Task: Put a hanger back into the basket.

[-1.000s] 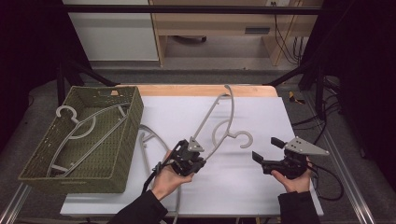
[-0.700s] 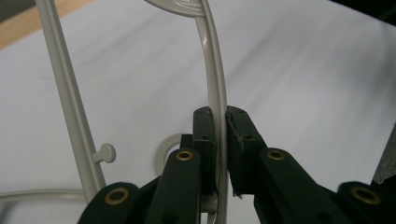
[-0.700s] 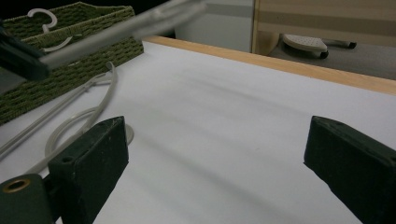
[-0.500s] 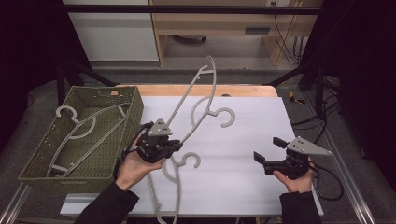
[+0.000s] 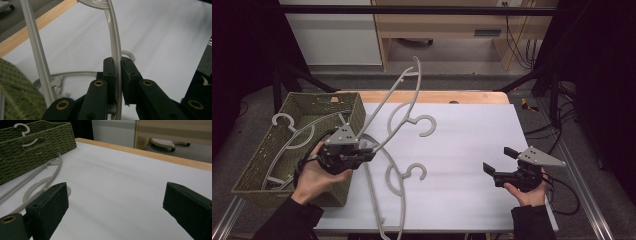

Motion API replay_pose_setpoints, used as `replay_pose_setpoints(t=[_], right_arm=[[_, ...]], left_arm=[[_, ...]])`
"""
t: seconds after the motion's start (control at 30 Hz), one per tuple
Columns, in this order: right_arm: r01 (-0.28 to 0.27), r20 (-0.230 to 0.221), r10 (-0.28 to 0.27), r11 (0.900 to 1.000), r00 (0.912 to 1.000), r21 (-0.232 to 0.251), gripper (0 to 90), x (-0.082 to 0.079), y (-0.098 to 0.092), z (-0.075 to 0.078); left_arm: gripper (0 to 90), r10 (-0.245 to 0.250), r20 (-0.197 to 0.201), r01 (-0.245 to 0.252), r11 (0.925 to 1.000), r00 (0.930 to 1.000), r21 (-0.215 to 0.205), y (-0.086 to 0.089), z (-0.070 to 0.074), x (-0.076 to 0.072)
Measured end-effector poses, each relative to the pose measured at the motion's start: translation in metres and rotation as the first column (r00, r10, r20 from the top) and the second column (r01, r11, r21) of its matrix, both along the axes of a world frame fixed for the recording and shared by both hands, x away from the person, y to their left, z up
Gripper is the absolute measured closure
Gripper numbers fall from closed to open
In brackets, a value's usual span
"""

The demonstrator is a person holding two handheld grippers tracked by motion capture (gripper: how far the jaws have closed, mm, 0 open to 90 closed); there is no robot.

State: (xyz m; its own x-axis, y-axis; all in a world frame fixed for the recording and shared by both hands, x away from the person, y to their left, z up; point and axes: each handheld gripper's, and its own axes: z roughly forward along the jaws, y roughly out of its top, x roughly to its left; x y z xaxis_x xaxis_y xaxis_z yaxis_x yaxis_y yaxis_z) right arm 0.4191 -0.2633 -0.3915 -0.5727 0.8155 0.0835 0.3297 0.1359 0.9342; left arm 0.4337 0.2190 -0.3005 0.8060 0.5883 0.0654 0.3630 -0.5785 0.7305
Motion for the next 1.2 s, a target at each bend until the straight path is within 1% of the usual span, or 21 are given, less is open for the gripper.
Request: replay_pose_setpoints(t=[0.03, 0.07, 0.27, 0.33, 0.57, 0.7, 0.87, 0.97, 1.1, 1.2], right_arm=[[-0.001, 0.003, 0.001, 1.000, 1.0000, -0.001, 6.2, 0.000, 0.000, 0.000], [-0.001, 0.003, 0.001, 1.000, 1.0000, -0.001, 6.2, 0.000, 0.000, 0.000], [-0.005, 0.007, 0.005, 1.000, 1.0000, -0.002, 5.2, 0.000, 0.000, 0.000], [-0.002, 0.008, 0.002, 1.000, 1.0000, -0.003, 3.7, 0.000, 0.000, 0.000], [-0.003, 0.003, 0.003, 1.000, 1.0000, -0.013, 3.0, 0.001, 0.002, -0.001], [-0.007, 0.004, 0.007, 1.000, 1.0000, -0.019, 3.1, 0.001, 0.002, -0.002], [-0.005, 0.000, 0.005, 1.000, 1.0000, -0.017, 3.1, 0.001, 0.004, -0.002], [-0.010, 0.000, 0.010, 1.000, 0.9999, -0.025, 3.1, 0.002, 0.004, -0.003], [-0.012, -0.003, 0.012, 0.999, 0.9999, -0.030, 3.1, 0.002, 0.005, -0.003], [-0.014, -0.001, 0.014, 0.999, 0.9999, -0.035, 3.1, 0.003, 0.005, -0.004]], left_arm=[[82.3, 0.006, 0.009, -0.006, 0.9999, 0.9999, 0.016, 0.006, 0.001, -0.001], [82.3, 0.010, 0.010, -0.011, 0.9998, 0.9999, 0.019, 0.011, 0.001, -0.001], [82.3, 0.022, 0.017, -0.023, 0.9996, 0.9996, 0.019, 0.043, 0.003, -0.006], [82.3, 0.033, 0.010, -0.033, 0.9991, 0.9994, 0.028, 0.056, 0.001, -0.008], [82.2, 0.075, -0.004, -0.075, 0.9968, 0.9971, 0.027, 0.093, -0.008, -0.015], [82.2, 0.071, -0.012, -0.071, 0.9972, 0.9974, 0.023, 0.113, -0.011, -0.021], [82.2, 0.071, -0.023, -0.070, 0.9971, 0.9972, 0.030, 0.132, -0.014, -0.025], [82.2, 0.074, -0.032, -0.073, 0.9969, 0.9967, 0.027, 0.142, -0.018, -0.024], [82.2, 0.071, -0.044, -0.070, 0.9968, 0.9965, 0.039, 0.156, -0.024, -0.022], [82.1, 0.070, -0.054, -0.068, 0.9970, 0.9961, 0.035, 0.166, -0.026, -0.021]])
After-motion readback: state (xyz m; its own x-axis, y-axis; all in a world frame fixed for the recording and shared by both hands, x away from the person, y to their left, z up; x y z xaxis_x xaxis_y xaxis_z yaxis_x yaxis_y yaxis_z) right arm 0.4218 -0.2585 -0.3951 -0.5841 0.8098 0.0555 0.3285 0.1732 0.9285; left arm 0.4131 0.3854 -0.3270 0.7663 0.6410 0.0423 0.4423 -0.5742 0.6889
